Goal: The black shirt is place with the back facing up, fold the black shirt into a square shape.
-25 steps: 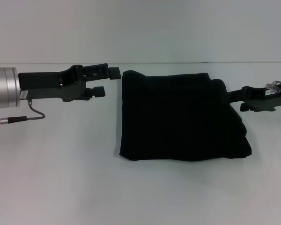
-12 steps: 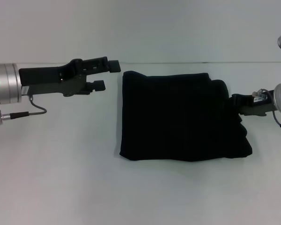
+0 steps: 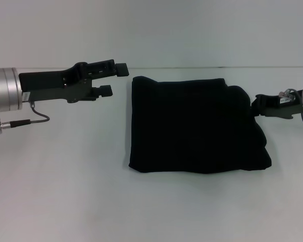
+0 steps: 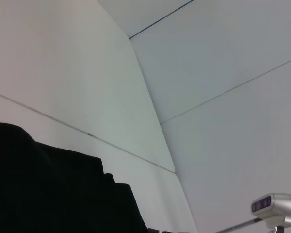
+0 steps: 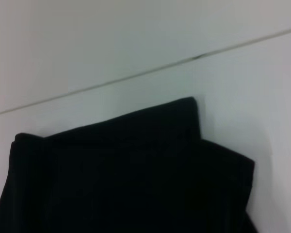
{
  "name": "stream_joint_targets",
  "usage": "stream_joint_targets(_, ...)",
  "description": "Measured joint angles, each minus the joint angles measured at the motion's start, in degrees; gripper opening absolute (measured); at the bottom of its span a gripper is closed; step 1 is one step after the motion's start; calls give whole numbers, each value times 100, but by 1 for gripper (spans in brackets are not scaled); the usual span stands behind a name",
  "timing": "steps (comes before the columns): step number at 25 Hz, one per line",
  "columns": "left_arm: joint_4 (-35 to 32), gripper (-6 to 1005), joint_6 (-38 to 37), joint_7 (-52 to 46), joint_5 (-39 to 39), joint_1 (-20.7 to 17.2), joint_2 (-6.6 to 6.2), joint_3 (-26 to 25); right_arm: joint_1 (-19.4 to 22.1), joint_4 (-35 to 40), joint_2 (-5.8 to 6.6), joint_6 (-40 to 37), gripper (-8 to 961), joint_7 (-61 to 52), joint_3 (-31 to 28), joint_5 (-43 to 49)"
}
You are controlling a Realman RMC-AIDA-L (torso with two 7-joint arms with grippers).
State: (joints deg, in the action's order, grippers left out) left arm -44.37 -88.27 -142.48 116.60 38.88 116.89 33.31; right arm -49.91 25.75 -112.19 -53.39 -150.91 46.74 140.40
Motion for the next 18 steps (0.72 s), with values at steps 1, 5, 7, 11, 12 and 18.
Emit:
stream_joint_targets(1,0,963,3,-1,0,5,0,0,11,46,1,-13,198,-27,12,6)
stream_joint_targets(5,-1,963,17,-1,0,12,0,0,26,220,3,-43,112,-51,65,15)
stream_joint_targets(7,-2,963,28,-2,0,13,0,0,26,312,1,-23,68,-29,133,16)
stream_joint_targets(11,-2,963,53,-8,0,14,0,0,-16,433,-44,189,51,-22,411,22)
stream_joint_targets(12,-2,963,64,-19,0,15,0,0,-25,436,-51,211,51,-32,458,25)
stream_joint_targets(18,6,963,81,-21,-10,-21,0,0,27,427,25,224,63,-135,291,11)
